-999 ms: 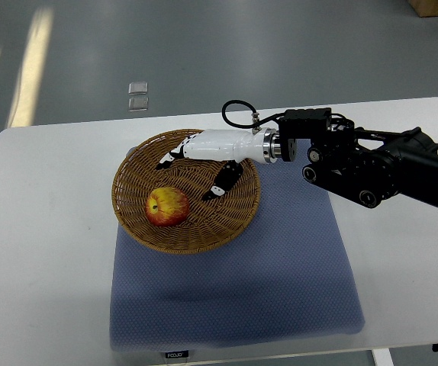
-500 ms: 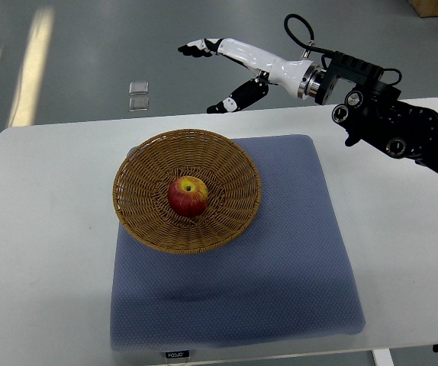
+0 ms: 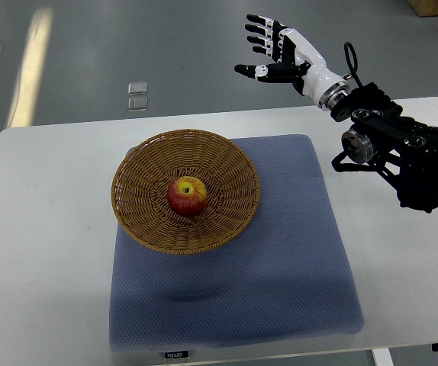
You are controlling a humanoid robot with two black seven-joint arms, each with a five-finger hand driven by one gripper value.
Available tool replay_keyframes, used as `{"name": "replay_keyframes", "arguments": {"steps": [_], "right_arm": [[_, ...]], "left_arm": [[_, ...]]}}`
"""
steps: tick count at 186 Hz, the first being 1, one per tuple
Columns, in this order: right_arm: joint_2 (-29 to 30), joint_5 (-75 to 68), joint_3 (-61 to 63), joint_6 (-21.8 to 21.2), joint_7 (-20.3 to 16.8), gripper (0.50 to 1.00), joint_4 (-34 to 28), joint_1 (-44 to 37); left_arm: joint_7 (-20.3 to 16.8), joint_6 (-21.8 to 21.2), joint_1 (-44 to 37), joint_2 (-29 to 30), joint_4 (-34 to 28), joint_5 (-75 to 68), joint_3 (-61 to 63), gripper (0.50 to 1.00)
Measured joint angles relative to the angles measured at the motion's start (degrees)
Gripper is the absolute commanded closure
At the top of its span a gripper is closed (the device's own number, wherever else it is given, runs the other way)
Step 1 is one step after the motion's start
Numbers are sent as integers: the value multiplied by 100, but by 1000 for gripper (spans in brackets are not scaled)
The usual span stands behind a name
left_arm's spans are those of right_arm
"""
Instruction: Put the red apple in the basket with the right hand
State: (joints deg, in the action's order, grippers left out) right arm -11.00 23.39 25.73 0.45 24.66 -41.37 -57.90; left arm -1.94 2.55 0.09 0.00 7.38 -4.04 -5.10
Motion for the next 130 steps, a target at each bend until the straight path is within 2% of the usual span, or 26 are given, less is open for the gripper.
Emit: {"name": "replay_keyframes", "arguments": {"steps": [73, 130], "right_arm": [[153, -1956, 827, 111, -26, 587, 33, 447], [323, -2972, 1048, -103, -50, 587, 452, 657]], "left_arm": [[0, 0, 0, 0, 0, 0, 0, 500], [0, 0, -1, 0, 0, 0, 0, 500]]}}
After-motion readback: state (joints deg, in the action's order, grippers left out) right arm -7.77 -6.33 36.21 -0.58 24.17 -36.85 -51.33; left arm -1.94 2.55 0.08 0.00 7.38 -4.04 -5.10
